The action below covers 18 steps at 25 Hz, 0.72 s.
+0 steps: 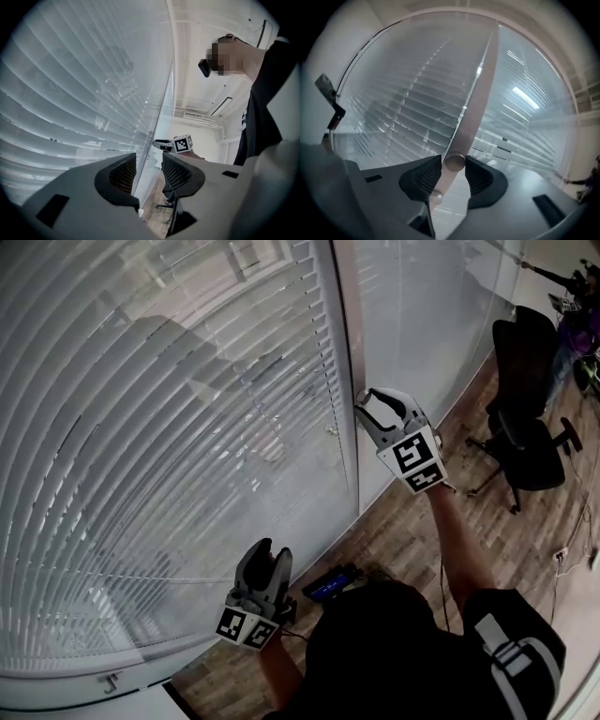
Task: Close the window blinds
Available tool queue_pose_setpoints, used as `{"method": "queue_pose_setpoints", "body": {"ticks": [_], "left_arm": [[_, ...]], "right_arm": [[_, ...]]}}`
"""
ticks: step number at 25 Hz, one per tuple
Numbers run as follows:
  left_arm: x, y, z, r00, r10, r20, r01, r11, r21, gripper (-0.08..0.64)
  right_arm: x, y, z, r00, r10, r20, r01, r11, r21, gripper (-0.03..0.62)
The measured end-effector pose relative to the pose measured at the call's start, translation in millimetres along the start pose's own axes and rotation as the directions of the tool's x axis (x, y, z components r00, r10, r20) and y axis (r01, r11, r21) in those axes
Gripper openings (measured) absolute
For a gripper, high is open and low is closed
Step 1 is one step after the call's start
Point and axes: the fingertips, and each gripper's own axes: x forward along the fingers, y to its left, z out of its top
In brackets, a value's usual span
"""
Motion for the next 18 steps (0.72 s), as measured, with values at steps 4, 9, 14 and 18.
{"method": "queue_pose_setpoints", "body": {"ticks": [4, 9, 14, 18], "left_arm": [[6, -3, -1, 1.0, 0.002, -0.012, -0.002, 1.0, 0.001, 0.173], [11, -7, -6, 1.0, 0.006, -0.017, -0.006, 1.0, 0.006, 0.173], [18, -18, -10, 0.999, 0.011, -0.03, -0.011, 1.0, 0.004, 0.173], [22, -27, -11, 0.999, 0.039, -0.033, -0.038, 0.999, 0.021, 0.173]], "right_arm": [[3, -5, -2, 0.999, -0.023, -0.036, 0.02, 0.996, -0.091, 0.132], [2, -7, -7, 0.999, 0.041, -0.002, -0.039, 0.965, 0.261, 0.129], [-2, -5, -9, 0.991, 0.114, 0.067, -0.132, 0.839, 0.527, 0.129], [-8, -2, -10, 0.975, 0.168, 0.143, -0.219, 0.804, 0.553, 0.13]]}}
